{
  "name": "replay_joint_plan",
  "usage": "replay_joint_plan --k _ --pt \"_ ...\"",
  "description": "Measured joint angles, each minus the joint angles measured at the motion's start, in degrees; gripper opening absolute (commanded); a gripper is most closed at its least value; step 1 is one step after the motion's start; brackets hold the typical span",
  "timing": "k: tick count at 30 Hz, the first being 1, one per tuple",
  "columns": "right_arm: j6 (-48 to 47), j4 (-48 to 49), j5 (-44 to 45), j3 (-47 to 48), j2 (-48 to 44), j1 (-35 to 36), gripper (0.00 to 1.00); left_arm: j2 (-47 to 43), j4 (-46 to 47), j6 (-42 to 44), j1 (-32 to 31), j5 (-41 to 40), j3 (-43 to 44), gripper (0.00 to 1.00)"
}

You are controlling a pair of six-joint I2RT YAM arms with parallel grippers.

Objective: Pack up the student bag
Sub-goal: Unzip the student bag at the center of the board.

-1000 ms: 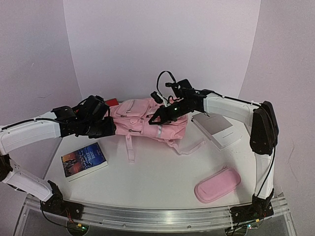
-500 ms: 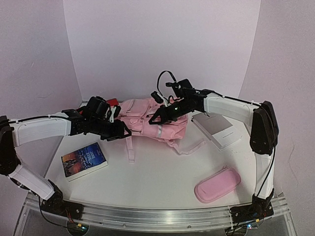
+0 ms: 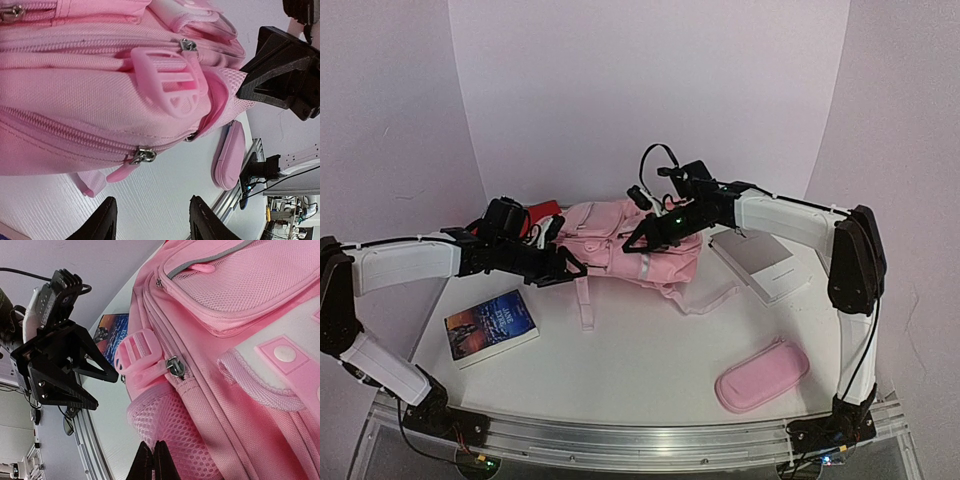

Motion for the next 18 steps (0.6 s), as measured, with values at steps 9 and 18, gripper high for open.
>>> replay_joint_plan --k 9,18 --pt "0.0 0.0 -0.62 0.0 0.0 0.0 0.0 4.1 3.63 1.08 0.71 2.72 -0.12 0.51" --pt "0.0 -0.01 -0.93 0.01 -0.02 -0.08 0.0 4.07 5.45 1.35 1.46 3.09 -0.74 0.53"
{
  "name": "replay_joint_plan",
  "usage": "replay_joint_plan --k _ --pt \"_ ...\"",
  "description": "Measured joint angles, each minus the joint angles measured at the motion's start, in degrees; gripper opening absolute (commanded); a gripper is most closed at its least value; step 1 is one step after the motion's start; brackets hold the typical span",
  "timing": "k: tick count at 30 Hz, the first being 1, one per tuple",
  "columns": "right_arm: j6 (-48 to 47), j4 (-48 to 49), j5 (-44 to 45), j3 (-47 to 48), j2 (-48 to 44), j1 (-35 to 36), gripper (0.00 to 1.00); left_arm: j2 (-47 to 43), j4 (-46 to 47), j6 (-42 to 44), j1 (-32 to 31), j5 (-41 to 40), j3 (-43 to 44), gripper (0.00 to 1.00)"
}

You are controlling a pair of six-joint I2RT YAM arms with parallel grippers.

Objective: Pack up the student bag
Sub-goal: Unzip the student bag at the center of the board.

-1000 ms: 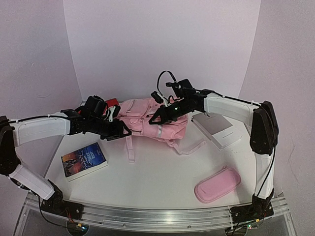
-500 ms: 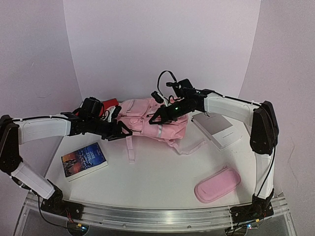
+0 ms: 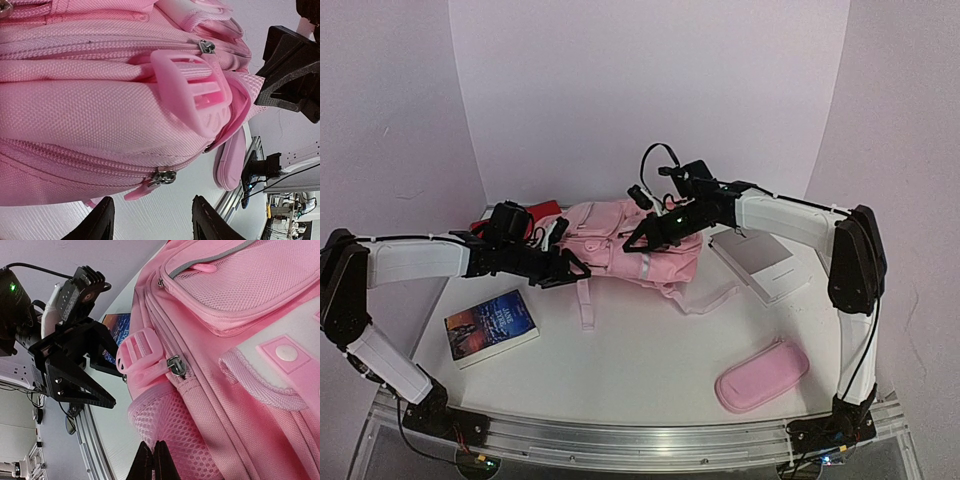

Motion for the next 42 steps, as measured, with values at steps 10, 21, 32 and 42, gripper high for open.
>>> replay_joint_plan --k 10,21,32,42 --pt "0.07 -0.42 -0.3 0.97 0.0 -0.12 0.0 2.69 3.78 -0.13 0.0 1.22 0.0 0.45" --pt "0.22 -0.67 -0.45 2.18 0.0 -0.29 0.0 4.37 7.02 -0.6 0.0 0.81 0.0 0.22" --pt "0.04 -1.01 -0.42 2.38 0.0 -0.29 0.0 3.47 6.99 -1.43 -0.09 0.81 0.0 0.0" --pt "-4.31 -2.3 -1.56 2.36 -0.25 -1.03 0.0 -5.47 -1.51 -2.65 -0.19 -6.44 -1.13 0.0"
